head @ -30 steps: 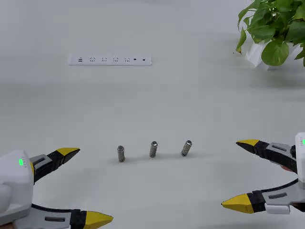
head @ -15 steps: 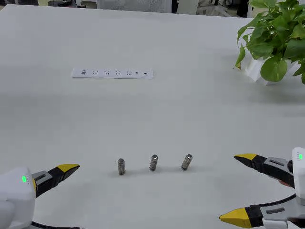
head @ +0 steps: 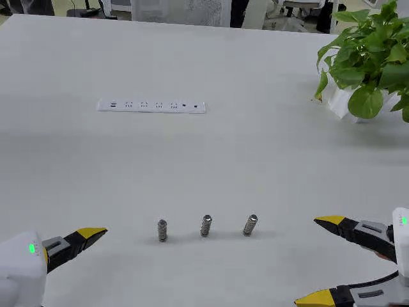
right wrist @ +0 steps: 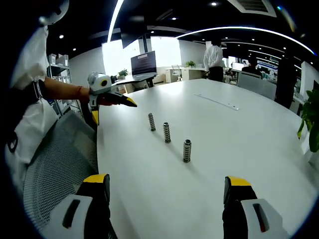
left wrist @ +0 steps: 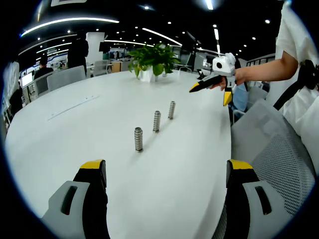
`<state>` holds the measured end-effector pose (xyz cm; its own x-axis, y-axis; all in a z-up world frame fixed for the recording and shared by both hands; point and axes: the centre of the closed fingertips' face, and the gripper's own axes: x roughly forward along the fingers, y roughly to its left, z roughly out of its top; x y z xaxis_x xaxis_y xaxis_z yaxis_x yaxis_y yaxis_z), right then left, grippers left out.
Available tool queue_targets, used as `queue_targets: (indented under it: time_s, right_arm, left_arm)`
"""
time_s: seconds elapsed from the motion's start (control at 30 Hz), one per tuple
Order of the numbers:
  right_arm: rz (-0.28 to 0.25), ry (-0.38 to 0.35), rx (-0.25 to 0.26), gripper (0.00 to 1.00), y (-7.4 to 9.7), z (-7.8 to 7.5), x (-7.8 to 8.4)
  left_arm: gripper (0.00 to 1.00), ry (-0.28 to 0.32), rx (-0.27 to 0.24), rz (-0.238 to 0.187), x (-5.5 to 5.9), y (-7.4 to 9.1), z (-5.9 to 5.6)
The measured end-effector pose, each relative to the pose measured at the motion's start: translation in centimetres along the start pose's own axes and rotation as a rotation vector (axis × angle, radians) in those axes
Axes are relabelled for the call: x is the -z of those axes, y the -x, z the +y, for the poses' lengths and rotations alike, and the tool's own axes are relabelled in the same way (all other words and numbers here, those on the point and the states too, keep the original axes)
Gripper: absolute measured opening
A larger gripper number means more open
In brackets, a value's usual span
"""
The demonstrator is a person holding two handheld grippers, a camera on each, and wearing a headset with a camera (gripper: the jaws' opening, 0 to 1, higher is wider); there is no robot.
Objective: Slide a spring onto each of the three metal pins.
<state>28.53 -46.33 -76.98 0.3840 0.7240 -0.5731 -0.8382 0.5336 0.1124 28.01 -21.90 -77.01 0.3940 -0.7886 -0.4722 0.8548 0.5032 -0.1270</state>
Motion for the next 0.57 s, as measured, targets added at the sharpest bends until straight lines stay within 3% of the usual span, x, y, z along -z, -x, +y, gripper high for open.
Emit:
queue_targets:
  time_s: [0.57]
  right_arm:
    - [0.004, 0.004, -0.002, 0.93, 0.15, 0.04, -0.09]
  left_arm:
    - [0.99, -0.003, 0.003, -0.001, 0.08, 0.16, 0.26]
